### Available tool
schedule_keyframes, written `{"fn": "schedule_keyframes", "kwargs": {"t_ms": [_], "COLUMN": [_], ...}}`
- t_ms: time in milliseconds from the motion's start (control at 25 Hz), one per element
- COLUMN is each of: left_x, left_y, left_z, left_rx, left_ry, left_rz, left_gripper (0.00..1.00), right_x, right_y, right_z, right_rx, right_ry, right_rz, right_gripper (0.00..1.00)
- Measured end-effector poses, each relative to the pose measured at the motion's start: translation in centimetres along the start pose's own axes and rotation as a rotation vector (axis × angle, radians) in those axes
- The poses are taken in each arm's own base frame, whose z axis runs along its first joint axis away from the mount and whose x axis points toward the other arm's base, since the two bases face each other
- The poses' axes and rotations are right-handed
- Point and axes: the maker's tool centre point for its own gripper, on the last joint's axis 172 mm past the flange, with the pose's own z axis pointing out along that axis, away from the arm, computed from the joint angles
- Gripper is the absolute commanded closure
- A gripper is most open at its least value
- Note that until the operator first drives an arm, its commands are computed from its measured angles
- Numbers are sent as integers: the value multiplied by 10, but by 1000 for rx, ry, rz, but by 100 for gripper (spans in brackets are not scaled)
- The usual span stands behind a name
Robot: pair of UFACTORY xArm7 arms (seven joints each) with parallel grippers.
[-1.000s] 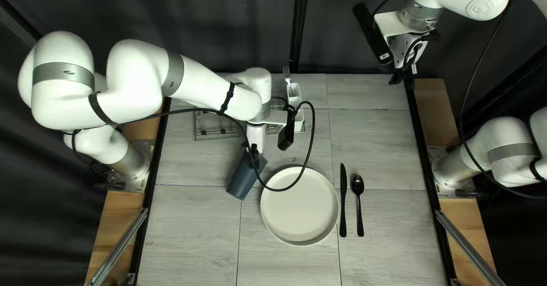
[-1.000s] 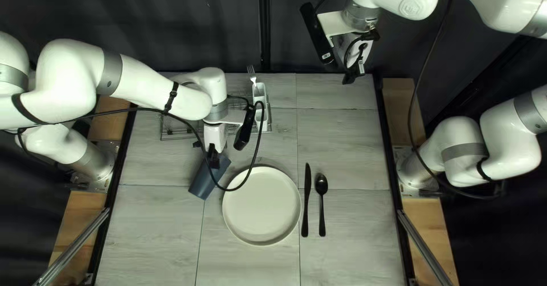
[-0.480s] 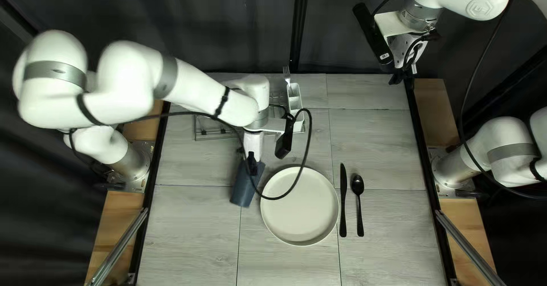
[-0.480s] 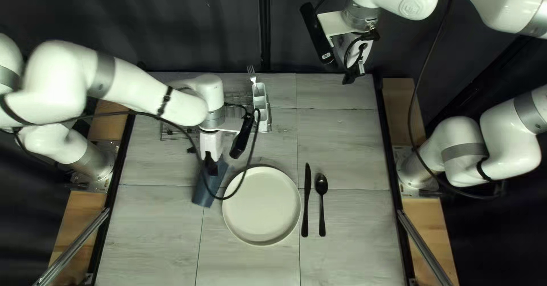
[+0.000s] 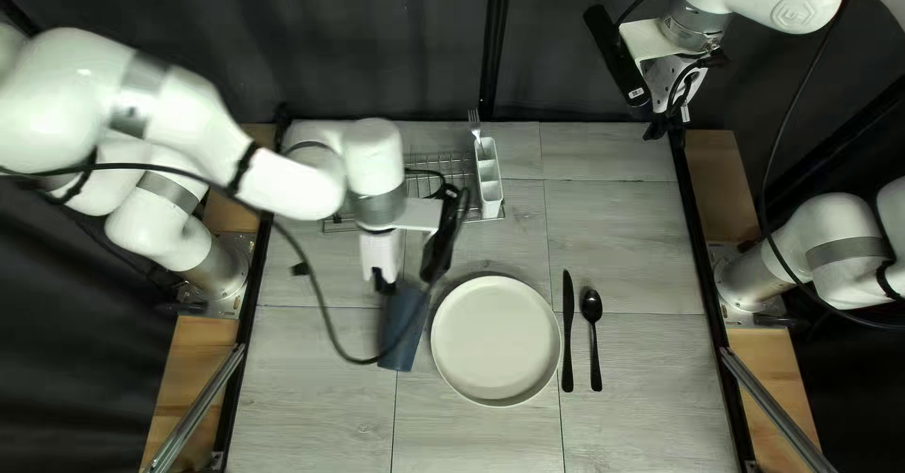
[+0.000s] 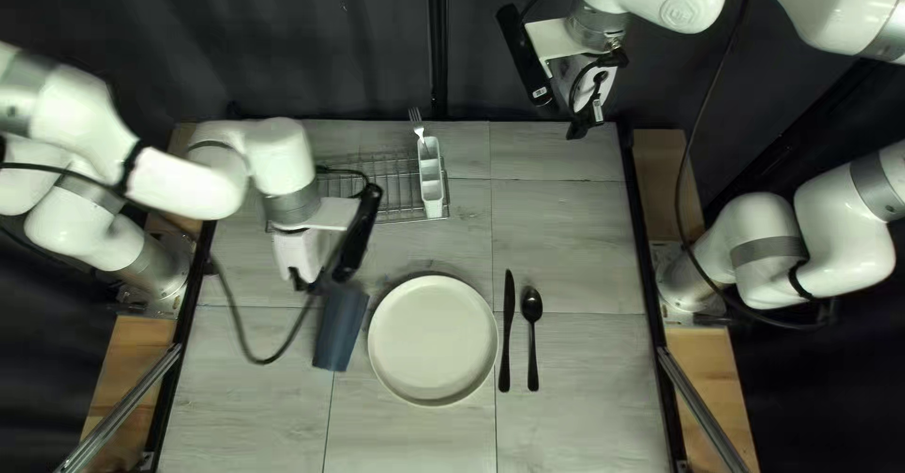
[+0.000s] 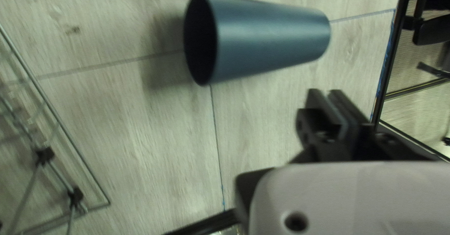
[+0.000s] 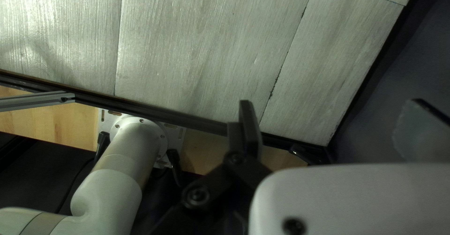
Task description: Pick up and place plate onto table. Place down one fork to the left of the plate. Place spoon and knife to the right of the plate. Place cup above the knife and spoon
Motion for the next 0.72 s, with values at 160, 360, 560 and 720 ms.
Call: {"fn": "schedule_keyframes", "kwargs": {"t_ms": [160,360,560,720], "left_x": [3,5,12,14], "left_y": [-17,-31,-45,-60], "left_z": [9,27,47,60], "left_rx": [-37,-89,-134,-170], "left_ry": [31,36,21,18], "left_rz": [-9,-23,-9,-1], "left_gripper": [0,0,0,0], "right_x": [0,0,0,0], "right_y": [0,0,0,0], "right_z": [0,0,0,0], "right_rx": [0,0,0,0], "right_ry": [0,0,0,0], "right_rz": [0,0,0,0], "right_gripper": [0,0,0,0]}}
